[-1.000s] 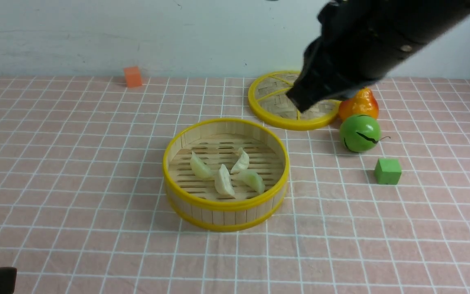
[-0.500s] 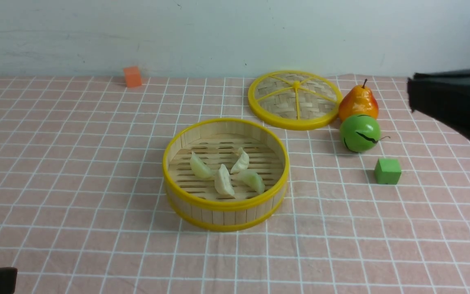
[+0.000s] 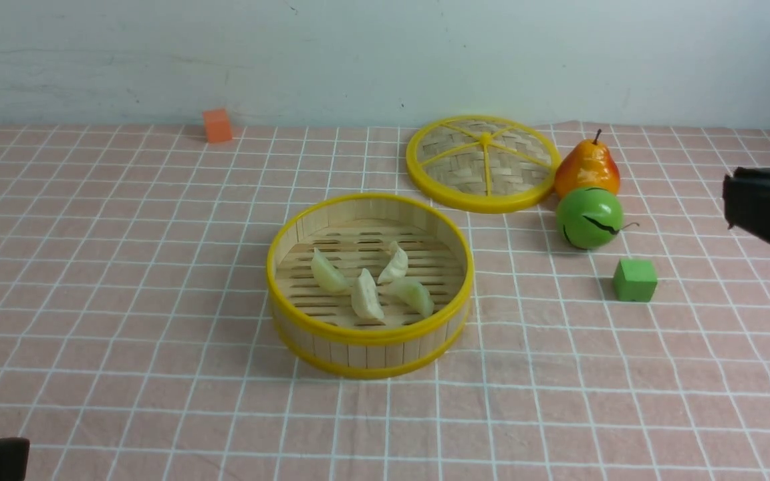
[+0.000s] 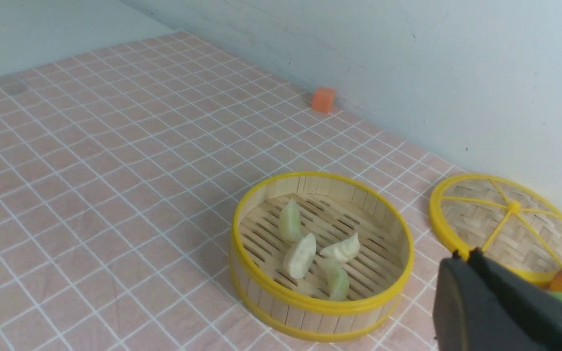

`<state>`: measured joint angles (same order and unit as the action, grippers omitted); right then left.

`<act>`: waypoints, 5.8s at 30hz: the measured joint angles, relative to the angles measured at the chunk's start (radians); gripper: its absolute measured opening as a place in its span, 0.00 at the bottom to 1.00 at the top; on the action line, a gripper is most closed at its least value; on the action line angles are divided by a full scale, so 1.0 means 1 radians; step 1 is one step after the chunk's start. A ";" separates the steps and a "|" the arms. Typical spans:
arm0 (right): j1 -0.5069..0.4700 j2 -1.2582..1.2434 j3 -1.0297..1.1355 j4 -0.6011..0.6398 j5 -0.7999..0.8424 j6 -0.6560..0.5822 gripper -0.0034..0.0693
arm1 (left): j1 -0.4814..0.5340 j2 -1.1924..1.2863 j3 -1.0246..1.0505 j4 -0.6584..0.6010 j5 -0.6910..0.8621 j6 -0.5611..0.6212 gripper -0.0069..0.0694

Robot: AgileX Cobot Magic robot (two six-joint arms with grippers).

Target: Put the dumplings into the steamer on the table with the pink tablecloth.

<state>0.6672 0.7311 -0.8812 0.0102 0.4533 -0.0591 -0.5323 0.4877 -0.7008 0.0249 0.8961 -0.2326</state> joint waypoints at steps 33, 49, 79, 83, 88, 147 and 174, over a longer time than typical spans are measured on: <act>-0.744 -0.740 0.906 -0.017 -0.129 0.203 0.02 | 0.000 0.000 0.000 0.001 0.000 0.000 0.40; -0.744 -0.740 0.896 -0.020 -0.066 0.206 0.02 | 0.000 0.000 0.000 0.001 0.000 0.000 0.40; -0.744 -0.740 0.896 -0.020 -0.066 0.206 0.06 | 0.001 -0.065 0.051 0.025 -0.157 0.000 0.40; -0.744 -0.741 0.896 -0.020 -0.066 0.206 0.07 | 0.045 -0.166 0.185 0.050 -0.523 0.036 0.40; -0.744 -0.741 0.896 -0.020 -0.066 0.206 0.08 | 0.190 -0.299 0.392 -0.046 -0.896 0.089 0.40; -0.744 -0.741 0.896 -0.021 -0.066 0.210 0.18 | 0.541 -0.498 0.729 0.005 -0.516 0.022 0.07; -0.744 -0.741 0.896 -0.021 -0.066 0.210 0.23 | 0.541 -0.498 0.729 0.005 -0.516 0.022 0.08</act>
<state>-0.0767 -0.0101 0.0147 -0.0107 0.3877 0.1506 0.0087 -0.0106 0.0285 0.0297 0.3799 -0.2106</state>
